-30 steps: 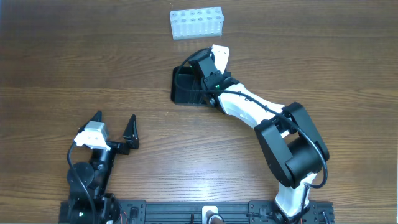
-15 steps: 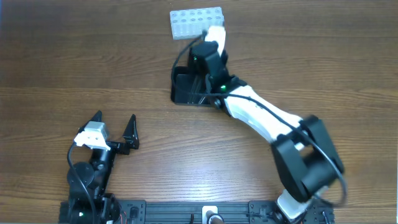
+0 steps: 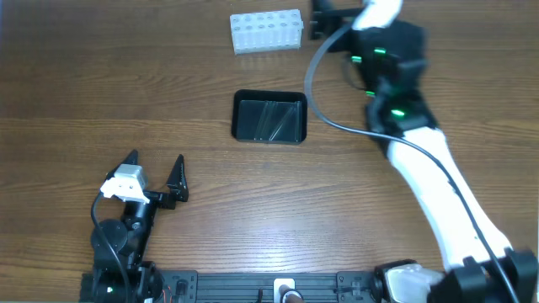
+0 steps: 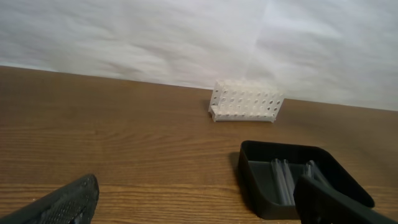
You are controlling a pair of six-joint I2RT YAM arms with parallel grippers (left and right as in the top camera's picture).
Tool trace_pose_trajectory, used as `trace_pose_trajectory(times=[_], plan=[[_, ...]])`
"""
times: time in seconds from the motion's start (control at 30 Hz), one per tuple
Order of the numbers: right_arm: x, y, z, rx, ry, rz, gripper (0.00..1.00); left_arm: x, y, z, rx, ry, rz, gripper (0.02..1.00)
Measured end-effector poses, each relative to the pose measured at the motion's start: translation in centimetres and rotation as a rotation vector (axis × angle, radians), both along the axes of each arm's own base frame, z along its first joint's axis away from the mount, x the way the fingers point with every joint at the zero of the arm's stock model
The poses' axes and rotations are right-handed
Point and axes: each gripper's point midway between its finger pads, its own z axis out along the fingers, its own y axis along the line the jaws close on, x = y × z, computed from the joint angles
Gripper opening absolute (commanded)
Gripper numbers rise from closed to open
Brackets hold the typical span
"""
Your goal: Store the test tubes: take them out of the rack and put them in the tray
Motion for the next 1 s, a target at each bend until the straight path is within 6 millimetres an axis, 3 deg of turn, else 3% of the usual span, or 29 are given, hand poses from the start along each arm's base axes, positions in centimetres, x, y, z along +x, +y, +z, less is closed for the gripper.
trace_pose_trajectory(times=[0.13,0.2,0.4,0.53,0.7,0.87,1.0], plan=[[-5.0,-3.9,0.1,-0.107,-0.087,-0.02,0.991,0.0,0.0,0.0,0.0,0.0,0.0,1.0],[-7.1,-4.3,-0.5,-0.147,-0.117,-0.02,0.993,0.0,0.0,0.0,0.0,0.0,0.0,1.0],[-14.6,-5.2,-4.7,-0.24,-0.201,-0.037,0.991,0.0,0.0,0.0,0.0,0.0,0.0,0.998],[-18.0,-5.6,-7.4,-0.257,-0.245,-0.056,0.991,0.0,0.0,0.0,0.0,0.0,0.0,1.0],[-20.8,-5.8,-10.1,-0.265,-0.304,-0.073,0.991,0.0,0.0,0.0,0.0,0.0,0.0,0.998],[-21.8,-6.4,-13.3,-0.27,-0.272,-0.101,0.991,0.0,0.0,0.0,0.0,0.0,0.0,1.0],[-22.3,-7.7,-13.2,-0.264,-0.273,-0.175,0.991,0.0,0.0,0.0,0.0,0.0,0.0,0.998]])
